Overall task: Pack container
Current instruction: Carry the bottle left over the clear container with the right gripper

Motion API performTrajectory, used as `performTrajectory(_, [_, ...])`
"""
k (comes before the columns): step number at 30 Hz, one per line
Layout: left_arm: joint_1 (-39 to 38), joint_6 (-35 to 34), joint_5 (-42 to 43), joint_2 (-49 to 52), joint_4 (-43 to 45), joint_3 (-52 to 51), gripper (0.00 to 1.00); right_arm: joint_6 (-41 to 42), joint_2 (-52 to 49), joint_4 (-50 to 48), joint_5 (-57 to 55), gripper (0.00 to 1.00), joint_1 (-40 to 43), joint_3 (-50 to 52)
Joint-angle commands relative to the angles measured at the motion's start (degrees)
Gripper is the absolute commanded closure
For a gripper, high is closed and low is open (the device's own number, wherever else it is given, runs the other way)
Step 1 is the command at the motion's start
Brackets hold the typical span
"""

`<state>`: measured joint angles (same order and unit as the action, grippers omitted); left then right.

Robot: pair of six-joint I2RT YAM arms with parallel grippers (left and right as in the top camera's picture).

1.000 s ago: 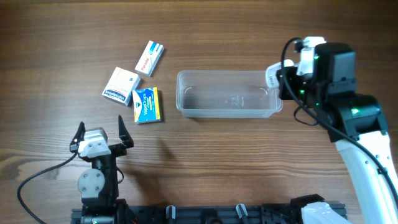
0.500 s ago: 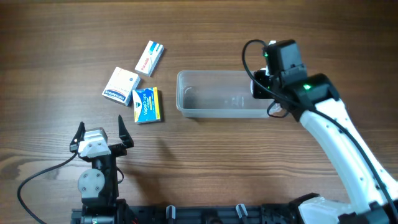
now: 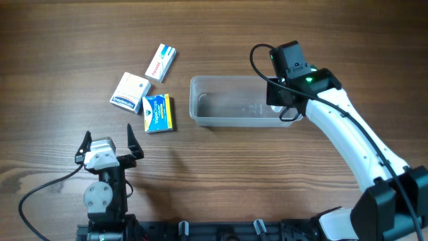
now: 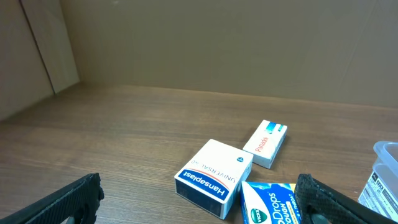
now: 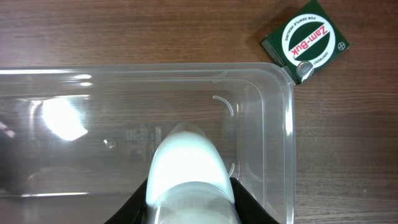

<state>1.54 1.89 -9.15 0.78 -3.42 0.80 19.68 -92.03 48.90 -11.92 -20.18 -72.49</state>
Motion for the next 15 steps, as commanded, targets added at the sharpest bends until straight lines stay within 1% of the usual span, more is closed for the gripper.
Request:
performTrajectory(1, [-0.3, 0.9, -0.3, -0.6, 0.2, -0.4, 0.0, -0.2, -1.3, -0.6, -2.6, 0.88, -0.2, -1.6])
performTrajectory(10, [-0.3, 0.9, -0.3, -0.6, 0.2, -0.4, 0.0, -0.2, -1.5, -0.6, -4.6, 0.88, 0.8, -1.6])
performTrajectory(15, [-0.3, 0.9, -0.3, -0.6, 0.2, -0.4, 0.0, -0.2, -1.5, -0.7, -4.6, 0.85, 1.6, -0.7])
